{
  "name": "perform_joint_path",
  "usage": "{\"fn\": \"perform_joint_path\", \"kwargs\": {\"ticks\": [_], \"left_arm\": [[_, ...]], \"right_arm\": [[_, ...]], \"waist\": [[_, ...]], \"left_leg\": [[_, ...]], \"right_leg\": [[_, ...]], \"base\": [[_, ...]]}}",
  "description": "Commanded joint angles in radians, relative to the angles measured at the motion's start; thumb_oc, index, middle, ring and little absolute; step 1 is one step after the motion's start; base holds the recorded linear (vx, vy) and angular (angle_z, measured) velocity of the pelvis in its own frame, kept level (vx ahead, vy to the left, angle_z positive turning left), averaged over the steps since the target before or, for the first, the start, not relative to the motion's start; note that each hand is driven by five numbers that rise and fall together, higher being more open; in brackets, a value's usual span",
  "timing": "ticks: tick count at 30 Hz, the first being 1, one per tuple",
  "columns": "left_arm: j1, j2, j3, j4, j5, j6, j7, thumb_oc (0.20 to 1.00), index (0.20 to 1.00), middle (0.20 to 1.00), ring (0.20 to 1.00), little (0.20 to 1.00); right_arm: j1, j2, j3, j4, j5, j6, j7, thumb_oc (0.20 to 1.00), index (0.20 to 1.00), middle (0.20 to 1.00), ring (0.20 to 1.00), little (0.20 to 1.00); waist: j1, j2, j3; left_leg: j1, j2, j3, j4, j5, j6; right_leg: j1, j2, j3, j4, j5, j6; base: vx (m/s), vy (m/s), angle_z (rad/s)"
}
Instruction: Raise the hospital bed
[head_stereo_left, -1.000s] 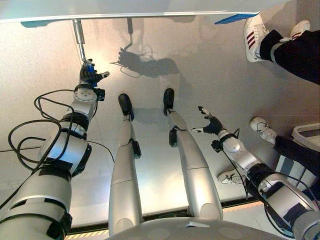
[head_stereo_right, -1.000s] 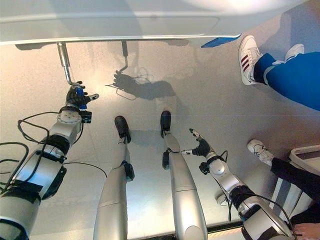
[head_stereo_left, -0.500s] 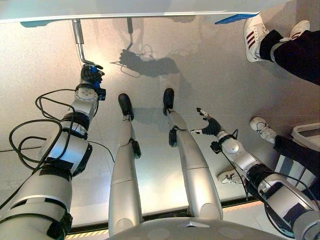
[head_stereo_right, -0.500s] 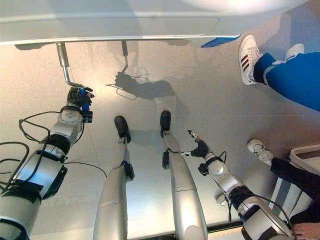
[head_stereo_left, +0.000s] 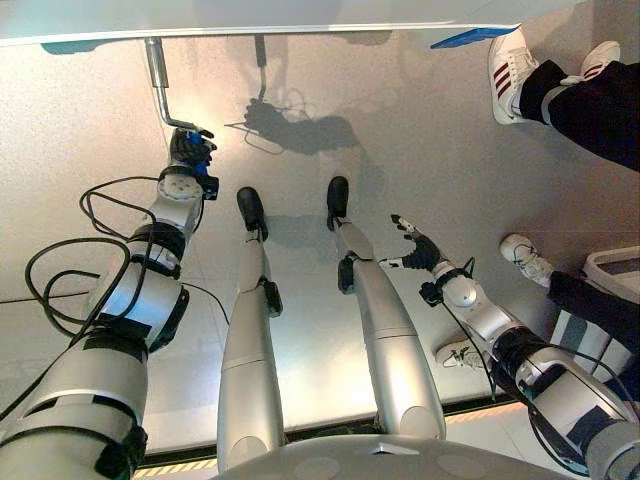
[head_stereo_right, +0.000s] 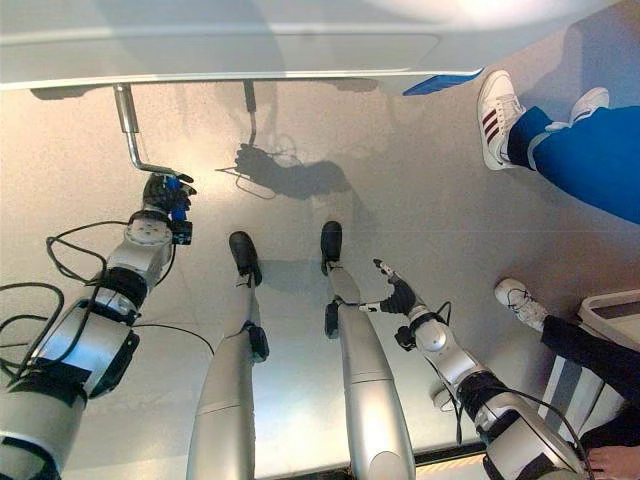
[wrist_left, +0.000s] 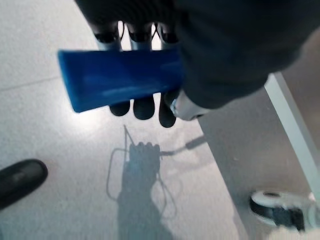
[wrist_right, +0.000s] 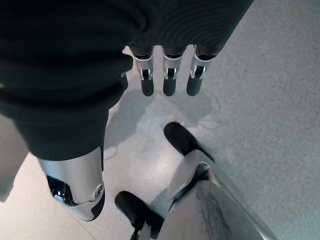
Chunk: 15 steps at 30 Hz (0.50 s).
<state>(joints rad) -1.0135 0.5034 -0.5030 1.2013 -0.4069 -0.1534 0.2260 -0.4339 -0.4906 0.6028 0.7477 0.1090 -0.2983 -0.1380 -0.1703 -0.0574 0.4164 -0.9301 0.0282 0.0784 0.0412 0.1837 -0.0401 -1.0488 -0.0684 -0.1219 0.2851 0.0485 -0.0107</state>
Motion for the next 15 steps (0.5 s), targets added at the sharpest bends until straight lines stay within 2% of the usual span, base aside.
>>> {"fn": "perform_joint_path", "kwargs": {"ticks": [1,6,7,15], "left_arm": [[-0.010,-0.062,-0.045,-0.067,0.030,-0.048,-0.021,0.200,0.200,0.200,0.200,0.200],[-0.005,-0.055,-0.111,-0.202,0.039,-0.067,-0.025,0.200,0.200,0.200,0.200,0.200],[0.002,-0.036,-0.137,-0.272,0.038,-0.080,-0.029,0.200,0.200,0.200,0.200,0.200],[0.044,0.056,-0.189,-0.488,-0.002,-0.111,-0.048,0.200,0.200,0.200,0.200,0.200]], "right_arm": [[0.025,-0.043,0.029,-0.023,0.001,0.004,0.007,1.000,1.000,1.000,1.000,1.000],[0.038,-0.061,0.024,-0.044,-0.005,0.004,0.007,1.000,1.000,1.000,1.000,1.000],[0.048,-0.066,0.021,-0.048,-0.006,0.002,0.007,1.000,1.000,1.000,1.000,1.000],[0.083,-0.089,0.000,-0.074,-0.017,0.000,0.011,1.000,1.000,1.000,1.000,1.000]], "waist": [[0.005,-0.007,0.042],[0.005,0.004,0.044],[0.008,0.011,0.045],[0.020,0.030,0.044]], "left_leg": [[0.046,-0.067,-0.015,0.024,-0.052,0.043],[0.056,-0.070,-0.015,0.019,-0.050,0.044],[0.058,-0.072,-0.015,0.018,-0.049,0.044],[0.060,-0.076,-0.016,0.016,-0.046,0.045]], "right_leg": [[0.079,0.050,-0.031,-0.126,0.125,0.108],[0.085,0.049,-0.032,-0.126,0.127,0.109],[0.086,0.048,-0.033,-0.126,0.126,0.109],[0.086,0.045,-0.037,-0.126,0.126,0.109]], "base": [[0.00,0.000,0.00],[0.00,0.000,0.00],[0.00,0.000,0.00],[0.00,0.000,0.00]]}}
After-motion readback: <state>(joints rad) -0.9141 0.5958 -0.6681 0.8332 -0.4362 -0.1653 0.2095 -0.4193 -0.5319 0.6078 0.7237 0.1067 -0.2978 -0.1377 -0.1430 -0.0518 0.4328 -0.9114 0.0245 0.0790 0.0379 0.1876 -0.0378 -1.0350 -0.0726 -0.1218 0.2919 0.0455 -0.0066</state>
